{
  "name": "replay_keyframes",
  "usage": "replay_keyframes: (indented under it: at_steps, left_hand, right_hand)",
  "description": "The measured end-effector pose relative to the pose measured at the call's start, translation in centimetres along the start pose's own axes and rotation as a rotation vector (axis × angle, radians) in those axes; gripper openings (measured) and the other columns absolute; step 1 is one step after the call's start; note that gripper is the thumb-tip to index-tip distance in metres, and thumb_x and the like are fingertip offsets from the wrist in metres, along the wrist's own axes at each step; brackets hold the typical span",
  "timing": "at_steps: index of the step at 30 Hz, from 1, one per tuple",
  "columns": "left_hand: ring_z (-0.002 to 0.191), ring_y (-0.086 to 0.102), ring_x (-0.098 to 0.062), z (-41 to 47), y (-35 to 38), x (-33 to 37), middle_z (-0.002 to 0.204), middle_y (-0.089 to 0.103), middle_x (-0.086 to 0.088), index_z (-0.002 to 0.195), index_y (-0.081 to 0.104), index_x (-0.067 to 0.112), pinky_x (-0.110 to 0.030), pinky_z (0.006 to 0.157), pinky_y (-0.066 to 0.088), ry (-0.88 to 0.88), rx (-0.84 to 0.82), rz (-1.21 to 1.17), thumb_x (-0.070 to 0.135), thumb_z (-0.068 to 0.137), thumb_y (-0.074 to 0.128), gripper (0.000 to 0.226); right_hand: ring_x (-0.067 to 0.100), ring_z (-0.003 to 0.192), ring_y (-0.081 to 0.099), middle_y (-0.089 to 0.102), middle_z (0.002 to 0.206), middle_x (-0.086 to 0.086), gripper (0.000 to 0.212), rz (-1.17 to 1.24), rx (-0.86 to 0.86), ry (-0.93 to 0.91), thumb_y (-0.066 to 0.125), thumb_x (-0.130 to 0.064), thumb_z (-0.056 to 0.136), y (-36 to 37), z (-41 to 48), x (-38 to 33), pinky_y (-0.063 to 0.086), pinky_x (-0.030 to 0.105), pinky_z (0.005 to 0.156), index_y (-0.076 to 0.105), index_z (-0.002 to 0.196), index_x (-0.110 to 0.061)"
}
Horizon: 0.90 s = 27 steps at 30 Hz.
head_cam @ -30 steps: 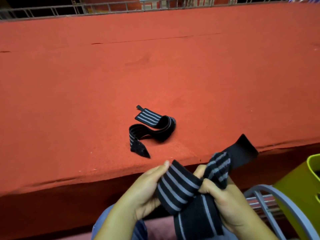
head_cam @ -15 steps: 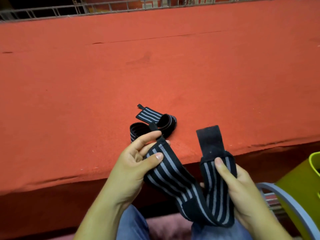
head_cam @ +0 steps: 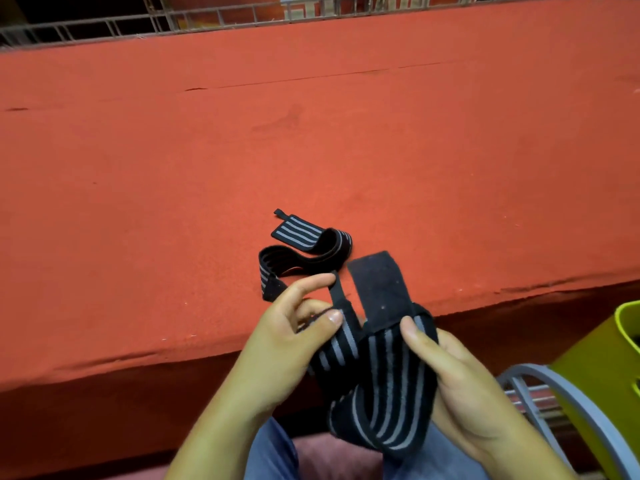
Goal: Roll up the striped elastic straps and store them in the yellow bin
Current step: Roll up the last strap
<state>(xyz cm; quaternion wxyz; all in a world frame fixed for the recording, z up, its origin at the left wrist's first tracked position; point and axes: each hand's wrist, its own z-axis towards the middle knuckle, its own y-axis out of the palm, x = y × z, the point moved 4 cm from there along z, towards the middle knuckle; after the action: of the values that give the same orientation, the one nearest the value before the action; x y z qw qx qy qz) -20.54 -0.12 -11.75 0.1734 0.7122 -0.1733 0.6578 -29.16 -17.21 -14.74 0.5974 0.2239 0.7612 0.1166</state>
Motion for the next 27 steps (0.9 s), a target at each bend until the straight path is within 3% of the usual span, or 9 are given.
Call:
replay_keyframes:
  at_steps: [3,6,9,11,13,19,27]
  left_hand:
    - [0.082,0.064,-0.014,0.3,0.8,-0.5,0.103,0.065,-0.009,0.13,0.06,0.045,-0.038,0.075,0.055,0.02,-0.056,0.213,0.022,0.098,0.071,0.042]
    - [0.083,0.058,-0.004,1.8,0.0,-1.2,0.103,0.062,0.004,0.132,0.058,0.042,-0.026,0.081,0.049,0.057,0.023,0.235,0.018,0.099,0.067,0.041]
    - [0.11,0.055,0.0,4.3,-3.2,-2.2,0.125,0.06,0.018,0.131,0.058,0.039,-0.023,0.1,0.042,0.154,0.157,0.588,0.017,0.095,0.067,0.043]
    - [0.127,0.045,-0.009,5.9,-5.0,-3.5,0.139,0.055,0.017,0.132,0.06,0.037,-0.031,0.112,0.037,0.136,0.107,0.902,0.011,0.089,0.068,0.051]
    - [0.133,0.04,-0.016,6.9,-5.9,-4.8,0.143,0.053,0.014,0.13,0.063,0.033,-0.038,0.115,0.037,0.071,0.073,1.063,0.004,0.082,0.066,0.057]
    - [0.114,0.047,-0.02,7.2,-6.5,-5.0,0.122,0.059,0.016,0.116,0.074,0.032,-0.033,0.087,0.04,0.218,0.296,1.28,-0.003,0.075,0.07,0.055]
    - [0.085,0.04,-0.012,6.7,-8.4,-4.7,0.091,0.064,0.014,0.097,0.08,0.029,-0.025,0.076,0.033,0.287,0.431,1.165,0.006,0.081,0.083,0.028]
  right_hand:
    - [0.035,0.116,0.074,0.076,0.122,0.02,0.033,-0.068,-0.003,0.036,0.065,-0.039,0.102,1.2,0.1,0.5,0.057,0.044,0.1,0.081,0.116,-0.015]
    - [0.033,0.105,0.078,0.079,0.113,0.02,0.034,-0.091,0.083,0.031,0.059,-0.035,0.096,0.9,0.0,0.4,0.06,0.039,0.087,0.083,0.107,-0.014]
    - [0.036,0.103,0.078,0.079,0.111,0.023,0.039,-0.058,0.17,0.011,0.058,-0.033,0.095,-0.2,-0.2,0.0,0.061,0.04,0.084,0.082,0.107,-0.004]
    - [0.035,0.103,0.078,0.079,0.111,0.023,0.038,-0.037,0.216,0.001,0.058,-0.032,0.094,-0.7,-0.4,-0.4,0.057,0.045,0.089,0.082,0.106,-0.004]
    - [0.035,0.104,0.078,0.079,0.112,0.021,0.036,-0.02,0.243,-0.008,0.058,-0.033,0.094,-1.1,-0.6,-0.7,0.054,0.047,0.094,0.084,0.105,-0.01]
    - [0.035,0.105,0.078,0.079,0.113,0.021,0.035,0.008,0.267,-0.006,0.058,-0.033,0.094,-1.5,-0.8,-0.8,0.053,0.047,0.095,0.084,0.104,-0.013]
    - [0.036,0.102,0.078,0.079,0.111,0.023,0.036,0.021,0.27,0.025,0.059,-0.033,0.093,-1.5,-0.6,-0.6,0.053,0.046,0.09,0.084,0.103,-0.009]
